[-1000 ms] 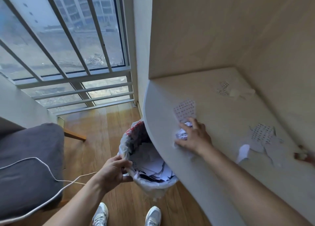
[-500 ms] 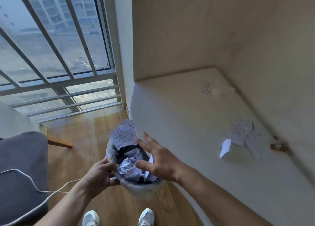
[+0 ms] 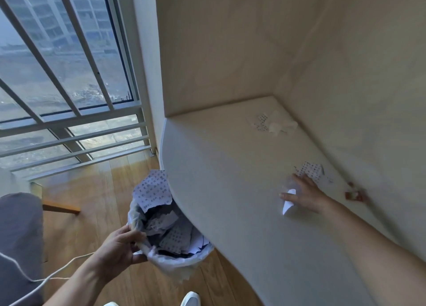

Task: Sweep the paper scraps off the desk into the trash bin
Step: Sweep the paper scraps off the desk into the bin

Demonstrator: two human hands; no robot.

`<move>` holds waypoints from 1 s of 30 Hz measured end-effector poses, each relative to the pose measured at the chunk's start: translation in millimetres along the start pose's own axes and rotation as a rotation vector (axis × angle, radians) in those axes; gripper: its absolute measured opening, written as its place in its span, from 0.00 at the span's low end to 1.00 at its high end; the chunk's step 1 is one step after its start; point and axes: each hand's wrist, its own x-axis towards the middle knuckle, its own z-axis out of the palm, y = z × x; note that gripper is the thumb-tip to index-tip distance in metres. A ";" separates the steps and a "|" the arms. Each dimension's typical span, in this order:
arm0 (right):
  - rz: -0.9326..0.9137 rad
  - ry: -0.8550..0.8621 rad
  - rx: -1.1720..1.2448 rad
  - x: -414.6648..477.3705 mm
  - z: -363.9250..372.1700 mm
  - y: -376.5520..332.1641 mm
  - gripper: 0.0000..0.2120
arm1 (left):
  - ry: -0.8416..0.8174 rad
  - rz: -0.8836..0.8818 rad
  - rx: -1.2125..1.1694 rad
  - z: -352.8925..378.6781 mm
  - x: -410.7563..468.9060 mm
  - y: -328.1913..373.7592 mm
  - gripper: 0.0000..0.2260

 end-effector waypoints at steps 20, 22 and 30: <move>-0.401 0.220 -0.089 -70.9 152.8 -192.8 0.32 | -0.010 -0.026 -0.006 -1.3 -1.4 0.8 0.22; -0.479 0.196 -0.118 -82.4 159.2 -210.9 0.34 | -0.014 -0.026 -0.007 -1.5 -2.0 0.7 0.22; -0.535 0.166 -0.132 -98.9 156.3 -260.4 0.42 | -0.003 -0.021 0.011 -10.1 -3.8 6.9 0.26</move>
